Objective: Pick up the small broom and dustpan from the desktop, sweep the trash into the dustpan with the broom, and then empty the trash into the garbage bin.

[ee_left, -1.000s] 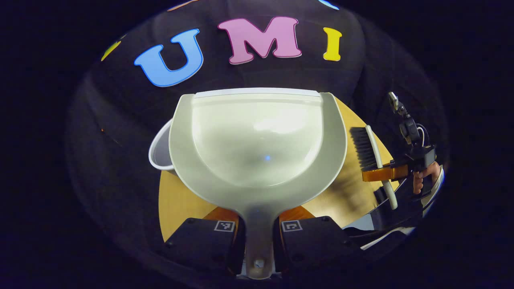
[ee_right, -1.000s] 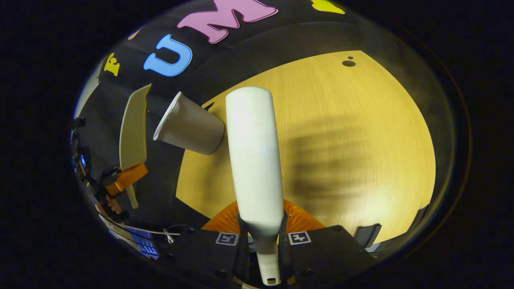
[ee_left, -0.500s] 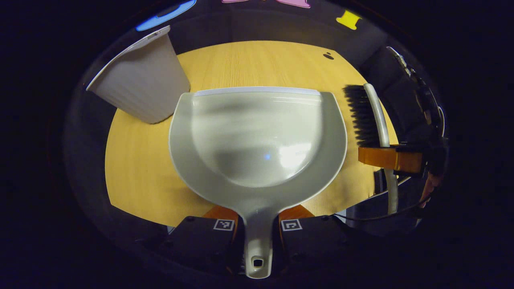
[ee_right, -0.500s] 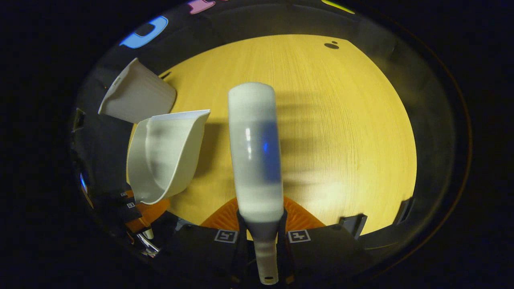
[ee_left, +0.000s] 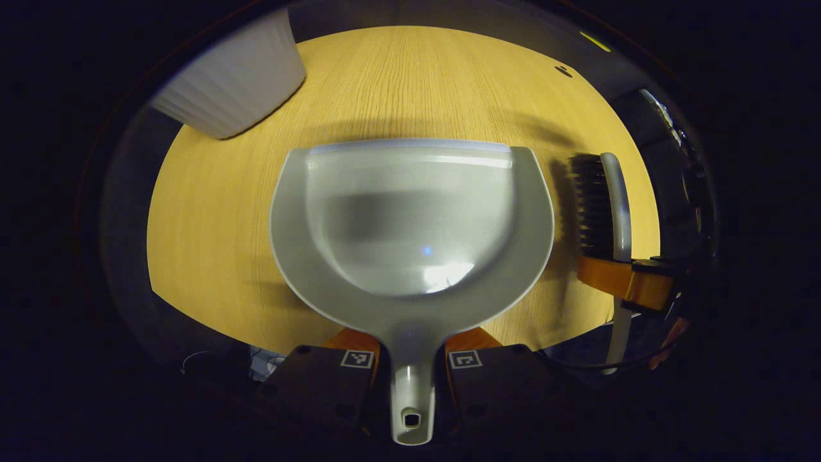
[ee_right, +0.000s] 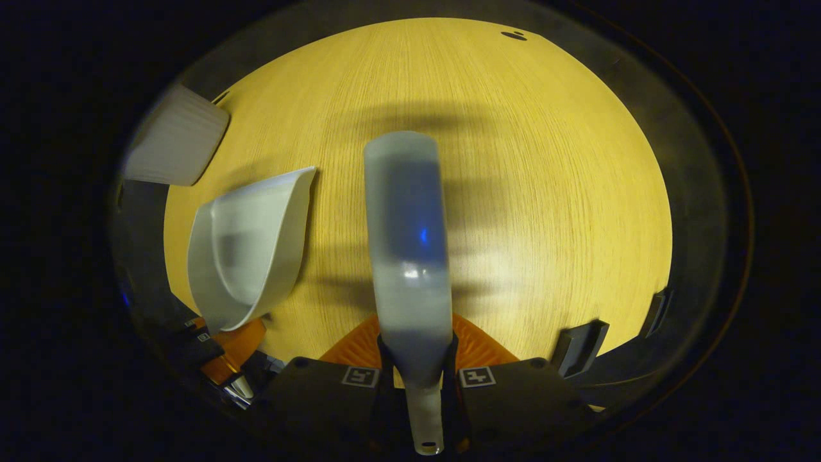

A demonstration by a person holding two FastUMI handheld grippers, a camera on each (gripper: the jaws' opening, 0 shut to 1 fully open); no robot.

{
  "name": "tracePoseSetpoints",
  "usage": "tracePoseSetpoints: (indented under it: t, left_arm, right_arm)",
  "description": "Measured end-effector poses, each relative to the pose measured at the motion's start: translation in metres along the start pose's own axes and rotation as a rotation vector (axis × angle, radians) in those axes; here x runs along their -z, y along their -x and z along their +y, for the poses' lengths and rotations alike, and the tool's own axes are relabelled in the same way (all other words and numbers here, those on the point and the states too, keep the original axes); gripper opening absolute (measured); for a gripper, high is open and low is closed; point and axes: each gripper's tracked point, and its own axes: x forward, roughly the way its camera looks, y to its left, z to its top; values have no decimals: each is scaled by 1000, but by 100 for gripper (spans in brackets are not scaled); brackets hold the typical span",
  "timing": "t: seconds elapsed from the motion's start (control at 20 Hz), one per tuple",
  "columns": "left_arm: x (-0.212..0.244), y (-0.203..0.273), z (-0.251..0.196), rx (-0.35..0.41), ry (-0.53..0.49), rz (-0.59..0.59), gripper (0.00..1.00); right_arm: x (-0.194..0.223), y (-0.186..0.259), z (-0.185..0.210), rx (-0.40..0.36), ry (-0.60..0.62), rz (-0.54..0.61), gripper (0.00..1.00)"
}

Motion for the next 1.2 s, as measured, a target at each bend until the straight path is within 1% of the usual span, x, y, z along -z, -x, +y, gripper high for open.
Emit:
tracePoseSetpoints:
  t: [0.1,0.3,0.35,0.55,0.6,0.65,0.7,0.8,0.85,0.9,0.95,1.0,1.05,1.15,1.2]
  left_arm:
    - [-1,-2,3,-32,-22,-12,26]
    - [-3,0,0,-36,-37,-14,26]
    - [-2,-1,0,-35,-38,-14,27]
    - [1,-4,0,-35,-34,13,27]
    - [2,-2,2,-40,-38,17,28]
    - [3,-1,2,-44,-43,30,28]
    - [3,0,2,-46,-48,35,28]
    - [4,0,1,-45,-55,46,31]
    - [7,-1,0,-32,-51,52,30]
    - [11,2,-7,-14,-41,68,34]
    - [14,6,-8,-7,-42,61,61]
    - [13,2,-3,-36,-47,56,88]
    - [12,4,0,-41,-55,39,84]
    - [16,6,-6,-21,-58,24,86]
    - [19,10,-6,-21,-57,10,85]
  right_arm:
    - [-4,-3,4,6,-20,5,31]
    - [0,-14,9,23,-1,33,31]
    - [-2,-15,11,25,2,23,31]
    - [-2,-13,10,41,21,40,34]
    - [-1,-13,10,42,25,50,43]
    - [-2,-14,10,42,30,51,44]
    - [-2,-14,10,49,36,56,48]
    - [-3,-13,11,55,50,56,50]
    - [-2,-13,14,48,54,56,50]
    - [-1,-13,19,38,60,59,43]
    - [1,-12,24,32,66,64,50]
    - [1,-14,20,53,77,56,62]
    - [2,-15,19,55,77,47,75]
    - [5,-9,16,34,60,40,100]
    - [4,-5,15,26,55,25,100]
